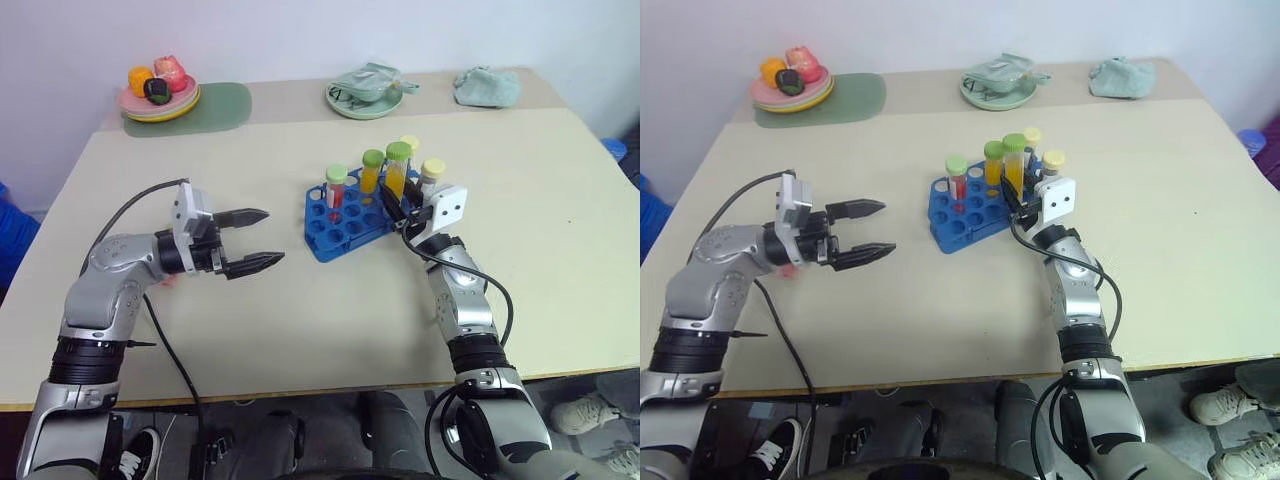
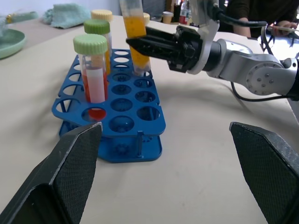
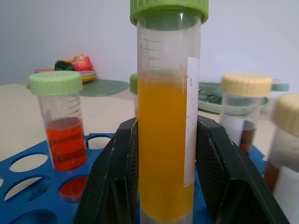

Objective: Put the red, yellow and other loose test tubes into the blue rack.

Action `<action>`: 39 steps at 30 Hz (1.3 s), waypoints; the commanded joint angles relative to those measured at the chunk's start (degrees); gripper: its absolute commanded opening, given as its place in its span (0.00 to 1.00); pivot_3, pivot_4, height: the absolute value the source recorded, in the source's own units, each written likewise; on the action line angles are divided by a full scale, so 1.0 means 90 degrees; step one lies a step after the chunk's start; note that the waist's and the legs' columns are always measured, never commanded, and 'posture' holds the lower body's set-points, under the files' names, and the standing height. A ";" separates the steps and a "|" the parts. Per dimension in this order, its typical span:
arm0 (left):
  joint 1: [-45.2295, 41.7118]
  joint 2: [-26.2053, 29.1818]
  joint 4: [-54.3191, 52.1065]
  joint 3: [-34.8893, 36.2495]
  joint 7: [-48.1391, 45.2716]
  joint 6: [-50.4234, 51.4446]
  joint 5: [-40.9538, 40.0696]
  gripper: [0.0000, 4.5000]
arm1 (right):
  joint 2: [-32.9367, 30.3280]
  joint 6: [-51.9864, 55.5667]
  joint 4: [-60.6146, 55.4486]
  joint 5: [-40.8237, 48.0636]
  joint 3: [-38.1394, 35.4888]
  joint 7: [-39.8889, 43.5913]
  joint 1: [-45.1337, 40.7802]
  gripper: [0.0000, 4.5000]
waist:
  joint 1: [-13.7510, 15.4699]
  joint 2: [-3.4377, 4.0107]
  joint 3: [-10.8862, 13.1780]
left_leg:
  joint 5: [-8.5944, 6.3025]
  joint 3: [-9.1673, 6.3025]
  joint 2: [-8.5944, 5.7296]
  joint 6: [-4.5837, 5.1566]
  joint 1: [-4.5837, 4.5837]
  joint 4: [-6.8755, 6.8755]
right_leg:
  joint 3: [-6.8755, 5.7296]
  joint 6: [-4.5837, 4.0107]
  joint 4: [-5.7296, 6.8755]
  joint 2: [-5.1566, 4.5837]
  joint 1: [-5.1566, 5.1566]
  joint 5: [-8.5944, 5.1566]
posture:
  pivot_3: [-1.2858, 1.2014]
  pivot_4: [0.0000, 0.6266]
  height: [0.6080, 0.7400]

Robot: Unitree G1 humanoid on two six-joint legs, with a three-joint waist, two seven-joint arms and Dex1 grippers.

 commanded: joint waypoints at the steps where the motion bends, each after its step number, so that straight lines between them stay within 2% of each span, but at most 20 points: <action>1: -0.0031 0.0098 -0.0245 0.0173 0.0015 -0.0013 -0.0094 1.00 | 0.0056 -0.0202 -0.0030 0.0019 0.0000 -0.0068 -0.0027 0.37 | -0.0006 0.0000 0.0000 | 0.0000 0.0000 0.0000 0.0000 0.0000 0.0000 | 0.0000 0.0000 0.0000 0.0001 0.0000 0.0000 | 0.52 0.24 1.00; 22: -0.0055 0.0099 -0.0430 0.0165 0.0130 0.0202 -0.0151 1.00 | 0.0207 -0.0432 0.0377 -0.0133 0.0185 -0.0191 -0.0130 0.37 | -0.0005 0.0001 0.0000 | 0.0000 -0.0001 0.0001 0.0000 0.0001 0.0000 | 0.0000 0.0000 0.0000 0.0003 0.0000 0.0000 | 0.52 0.24 1.00; 31: -0.0011 0.0122 -0.0548 0.0183 0.0192 0.0292 -0.0187 1.00 | 0.0219 -0.0610 0.0752 -0.0020 -0.0015 -0.0348 -0.0257 0.37 | 0.0000 0.0001 -0.0001 | 0.0000 -0.0001 0.0001 0.0000 0.0001 0.0000 | 0.0000 0.0000 0.0000 0.0002 0.0002 0.0000 | 0.52 0.24 1.00; 37: -0.0021 0.0145 -0.0561 0.0172 0.0227 0.0306 -0.0217 1.00 | 0.0316 -0.0431 0.0493 0.0284 -0.0002 -0.0152 -0.0029 0.37 | -0.0001 0.0001 -0.0001 | 0.0000 -0.0003 0.0001 0.0000 0.0001 0.0000 | 0.0000 0.0000 0.0000 0.0002 0.0003 0.0000 | 0.52 0.24 1.00; 39: -0.0029 0.0143 -0.0561 0.0166 0.0235 0.0306 -0.0228 1.00 | 0.0343 -0.0282 0.0279 0.0633 -0.0016 0.0177 0.0063 0.49 | 0.0000 0.0001 -0.0001 | 0.0000 -0.0003 0.0001 0.0000 0.0001 0.0000 | 0.0000 0.0000 -0.0001 0.0002 0.0003 0.0000 | 0.52 0.24 1.00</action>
